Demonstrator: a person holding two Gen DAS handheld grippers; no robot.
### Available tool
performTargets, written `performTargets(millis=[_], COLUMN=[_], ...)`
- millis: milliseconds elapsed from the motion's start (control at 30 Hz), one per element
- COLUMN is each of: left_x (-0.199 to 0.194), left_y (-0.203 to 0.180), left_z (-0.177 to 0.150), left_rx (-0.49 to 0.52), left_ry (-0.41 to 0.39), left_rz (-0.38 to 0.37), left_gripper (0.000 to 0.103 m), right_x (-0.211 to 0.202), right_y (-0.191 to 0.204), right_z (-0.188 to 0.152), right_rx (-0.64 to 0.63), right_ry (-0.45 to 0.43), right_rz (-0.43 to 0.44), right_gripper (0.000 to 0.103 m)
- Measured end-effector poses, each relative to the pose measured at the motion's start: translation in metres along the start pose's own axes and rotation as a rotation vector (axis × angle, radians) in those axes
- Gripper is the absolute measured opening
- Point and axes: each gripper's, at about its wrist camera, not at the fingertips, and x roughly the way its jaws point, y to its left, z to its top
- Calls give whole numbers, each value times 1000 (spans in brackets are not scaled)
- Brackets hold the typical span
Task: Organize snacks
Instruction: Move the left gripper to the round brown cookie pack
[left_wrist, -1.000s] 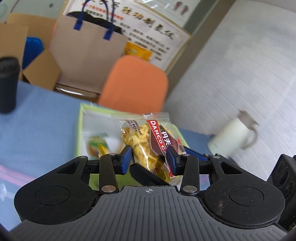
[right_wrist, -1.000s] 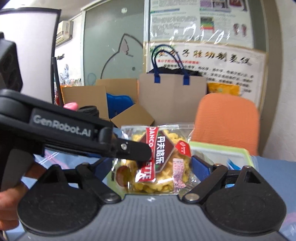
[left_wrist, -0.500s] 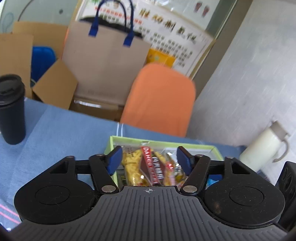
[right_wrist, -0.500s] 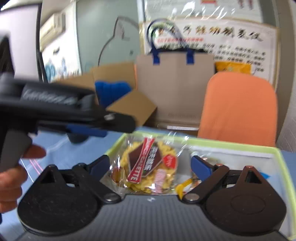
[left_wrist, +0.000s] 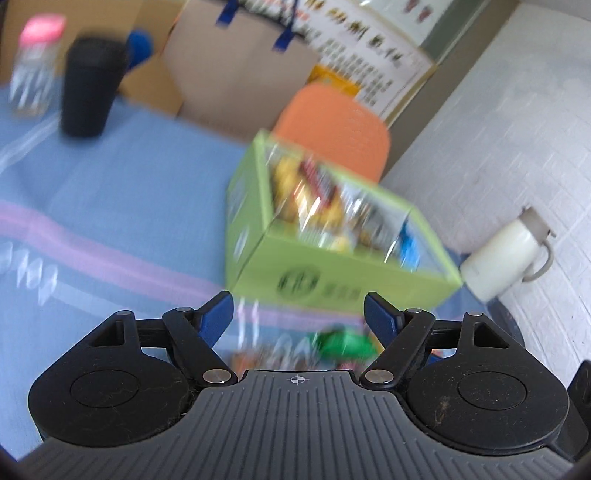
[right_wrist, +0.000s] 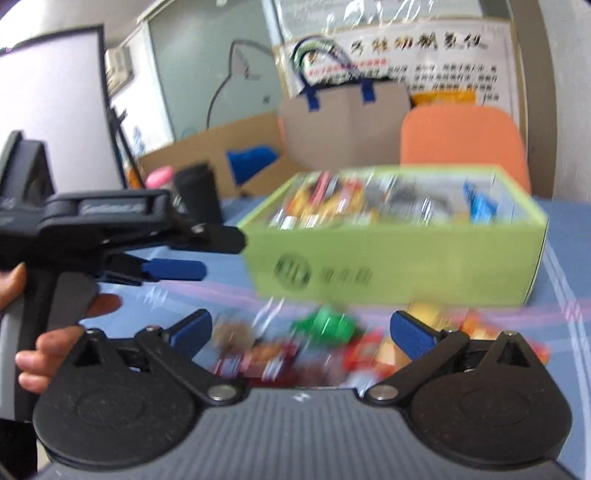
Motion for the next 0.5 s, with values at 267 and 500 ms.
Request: performTargets(millis=[267,500], left_x=[-5,-14], left_y=[30,56], left_z=[-3,-2], left_rx=[-113,-137], left_ry=[20,47], left_rz=[47,52], left_gripper=[53,45], right_x=[21,64], right_y=[44,58], right_z=[12,20], right_rx=[-149,-144], right_ry=[15,84], right_rz=[87,149], right_gripper=[102,102])
